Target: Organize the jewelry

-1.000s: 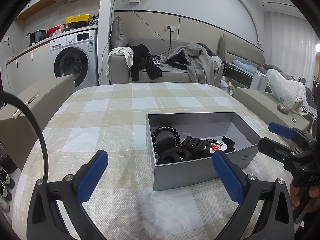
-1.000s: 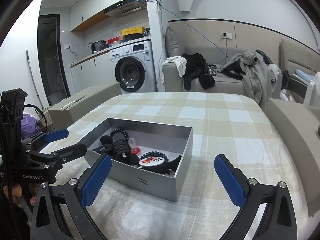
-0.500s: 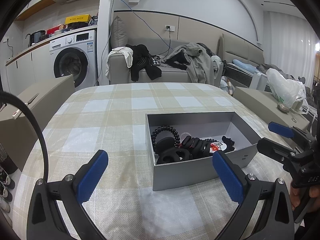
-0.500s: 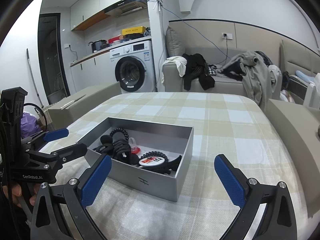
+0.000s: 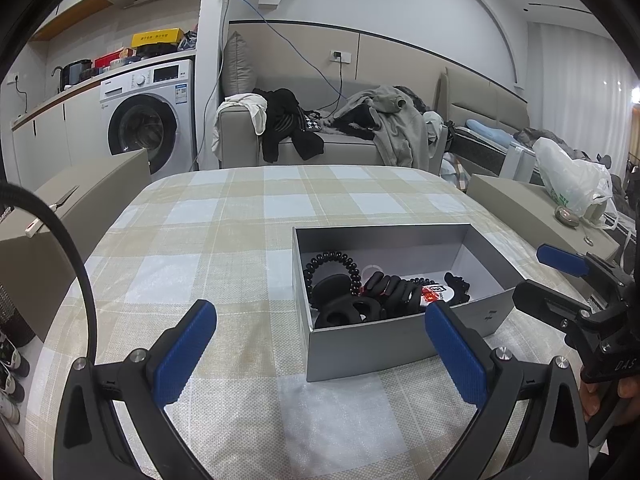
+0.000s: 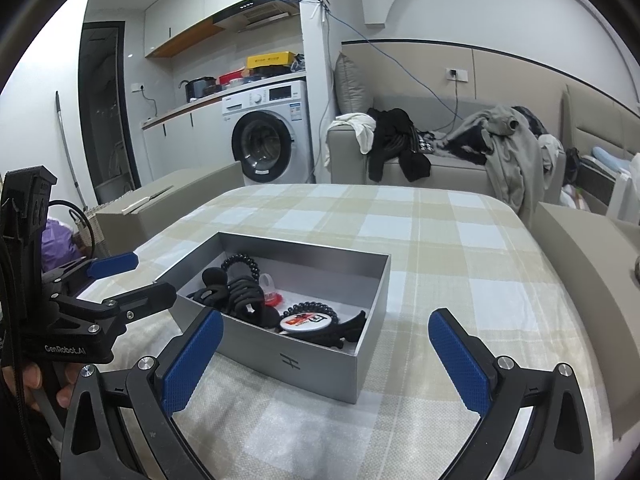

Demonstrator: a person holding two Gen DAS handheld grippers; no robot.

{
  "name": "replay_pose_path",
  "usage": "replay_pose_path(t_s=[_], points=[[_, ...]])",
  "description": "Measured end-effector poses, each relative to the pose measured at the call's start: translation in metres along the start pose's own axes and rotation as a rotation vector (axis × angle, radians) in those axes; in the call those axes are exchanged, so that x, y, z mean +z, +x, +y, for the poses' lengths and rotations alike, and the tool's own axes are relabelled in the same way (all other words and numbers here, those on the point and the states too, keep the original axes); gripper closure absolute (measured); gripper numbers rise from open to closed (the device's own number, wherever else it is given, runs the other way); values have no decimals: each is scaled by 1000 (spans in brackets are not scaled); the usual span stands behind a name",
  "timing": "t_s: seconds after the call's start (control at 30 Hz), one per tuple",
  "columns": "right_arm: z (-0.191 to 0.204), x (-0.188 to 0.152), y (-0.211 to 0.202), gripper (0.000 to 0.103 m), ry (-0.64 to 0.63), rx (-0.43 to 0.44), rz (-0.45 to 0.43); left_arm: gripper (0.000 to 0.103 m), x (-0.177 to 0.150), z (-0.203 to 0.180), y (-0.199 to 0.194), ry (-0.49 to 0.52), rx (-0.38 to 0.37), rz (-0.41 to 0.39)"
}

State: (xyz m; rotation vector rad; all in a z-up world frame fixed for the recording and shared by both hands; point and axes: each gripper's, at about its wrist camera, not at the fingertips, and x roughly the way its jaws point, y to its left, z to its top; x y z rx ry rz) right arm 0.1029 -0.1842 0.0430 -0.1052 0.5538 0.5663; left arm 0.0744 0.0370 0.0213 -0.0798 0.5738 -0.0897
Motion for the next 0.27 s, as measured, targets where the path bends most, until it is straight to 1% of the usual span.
replay_pose_path(t_s=[0.27], points=[[0,0,1,0,-2,4,7,1,0,1,0,-6,-4,0]])
